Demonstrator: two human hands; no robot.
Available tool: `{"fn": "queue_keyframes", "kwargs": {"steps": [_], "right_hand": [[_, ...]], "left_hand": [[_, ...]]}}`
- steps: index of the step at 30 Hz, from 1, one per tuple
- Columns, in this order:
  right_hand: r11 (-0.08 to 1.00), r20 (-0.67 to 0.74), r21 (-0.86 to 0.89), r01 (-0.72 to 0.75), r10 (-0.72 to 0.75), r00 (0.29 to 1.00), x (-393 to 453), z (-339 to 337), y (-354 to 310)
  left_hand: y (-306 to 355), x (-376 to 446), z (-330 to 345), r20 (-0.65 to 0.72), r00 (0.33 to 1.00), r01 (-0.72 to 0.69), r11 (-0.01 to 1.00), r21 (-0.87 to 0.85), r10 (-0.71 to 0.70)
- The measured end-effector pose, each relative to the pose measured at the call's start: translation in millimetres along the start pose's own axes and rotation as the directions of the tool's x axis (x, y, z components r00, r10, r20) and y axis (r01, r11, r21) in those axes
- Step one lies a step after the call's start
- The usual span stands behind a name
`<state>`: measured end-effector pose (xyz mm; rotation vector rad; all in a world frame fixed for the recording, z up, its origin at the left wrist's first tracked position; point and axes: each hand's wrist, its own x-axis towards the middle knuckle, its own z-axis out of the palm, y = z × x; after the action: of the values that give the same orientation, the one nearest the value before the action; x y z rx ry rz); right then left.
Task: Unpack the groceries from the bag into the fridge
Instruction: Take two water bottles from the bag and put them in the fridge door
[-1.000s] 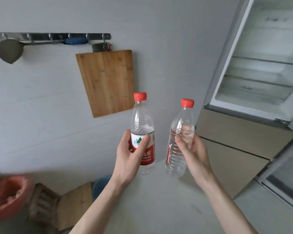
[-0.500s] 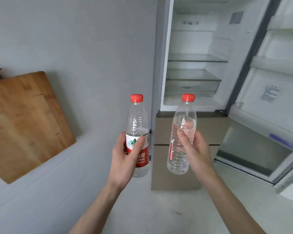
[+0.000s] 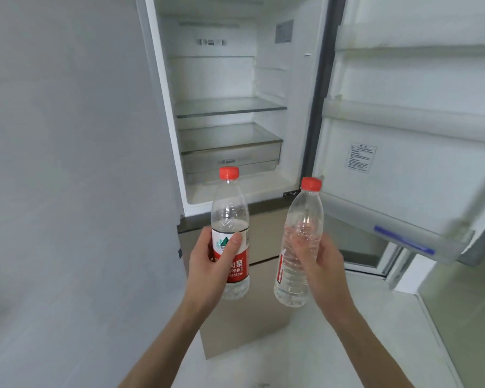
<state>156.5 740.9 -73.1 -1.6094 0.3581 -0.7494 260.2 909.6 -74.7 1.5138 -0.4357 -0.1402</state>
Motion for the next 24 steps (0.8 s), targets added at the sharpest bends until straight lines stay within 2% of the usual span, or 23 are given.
{"fn": "queue_keyframes", "kwargs": {"steps": [5,14,24], "right_hand": [[0.999,-0.127,-0.033,-0.028,0.024,0.992,63,-40,23],[0.997,-0.311,-0.065,-0.048,0.025,0.950,159,-102,42],[0.989,-0.471,0.046,-0.143,0.147,0.870,210,-139,42]], "left_hand": [[-8,70,62,0.116,0.993,-0.010,1.000,0.001,0.010],[-19,161,165,0.241,0.971,0.008,0.999,-0.044,0.002],[-30,219,228,0.345,0.933,0.095,0.995,0.037,-0.102]]}}
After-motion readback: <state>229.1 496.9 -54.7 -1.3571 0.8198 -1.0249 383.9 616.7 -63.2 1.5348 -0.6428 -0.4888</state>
